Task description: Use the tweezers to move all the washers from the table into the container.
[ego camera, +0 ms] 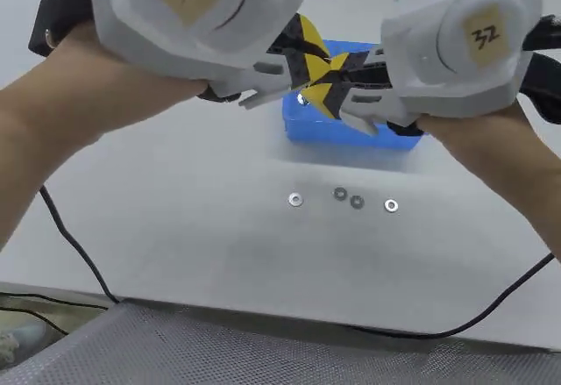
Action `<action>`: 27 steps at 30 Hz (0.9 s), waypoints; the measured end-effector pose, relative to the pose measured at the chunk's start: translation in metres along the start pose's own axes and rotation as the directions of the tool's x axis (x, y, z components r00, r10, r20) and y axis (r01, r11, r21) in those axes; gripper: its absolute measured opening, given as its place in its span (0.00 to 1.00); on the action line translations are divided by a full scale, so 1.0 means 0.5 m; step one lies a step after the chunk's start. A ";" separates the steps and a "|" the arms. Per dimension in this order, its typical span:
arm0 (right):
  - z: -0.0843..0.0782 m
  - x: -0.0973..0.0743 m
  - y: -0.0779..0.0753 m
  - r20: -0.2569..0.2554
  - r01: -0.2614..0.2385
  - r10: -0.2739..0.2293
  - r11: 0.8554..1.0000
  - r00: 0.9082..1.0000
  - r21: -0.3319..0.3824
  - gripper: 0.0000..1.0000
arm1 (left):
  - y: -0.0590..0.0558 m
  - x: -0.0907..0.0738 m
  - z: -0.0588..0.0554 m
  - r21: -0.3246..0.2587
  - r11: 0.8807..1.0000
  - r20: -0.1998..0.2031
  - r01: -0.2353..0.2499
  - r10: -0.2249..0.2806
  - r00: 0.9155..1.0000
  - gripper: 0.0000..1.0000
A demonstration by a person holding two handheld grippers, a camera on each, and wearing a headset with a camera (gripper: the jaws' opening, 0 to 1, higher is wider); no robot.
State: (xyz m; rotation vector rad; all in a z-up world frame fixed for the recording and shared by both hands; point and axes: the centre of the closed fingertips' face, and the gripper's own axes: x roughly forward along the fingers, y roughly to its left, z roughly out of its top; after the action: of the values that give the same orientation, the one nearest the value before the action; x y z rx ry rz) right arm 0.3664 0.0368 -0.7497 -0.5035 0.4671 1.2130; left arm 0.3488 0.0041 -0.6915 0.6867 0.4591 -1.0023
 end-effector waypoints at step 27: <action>-0.026 0.027 -0.008 -0.039 -0.029 0.031 0.998 0.999 0.049 0.05 | 0.009 0.022 -0.030 -0.025 1.000 -0.034 0.000 -0.001 0.999 0.00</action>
State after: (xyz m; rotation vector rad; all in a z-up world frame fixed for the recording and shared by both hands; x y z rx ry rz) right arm 0.3731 0.0383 -0.7676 -0.4817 0.5383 1.2189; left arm 0.3573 0.0098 -0.7075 0.6821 0.5008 -0.9849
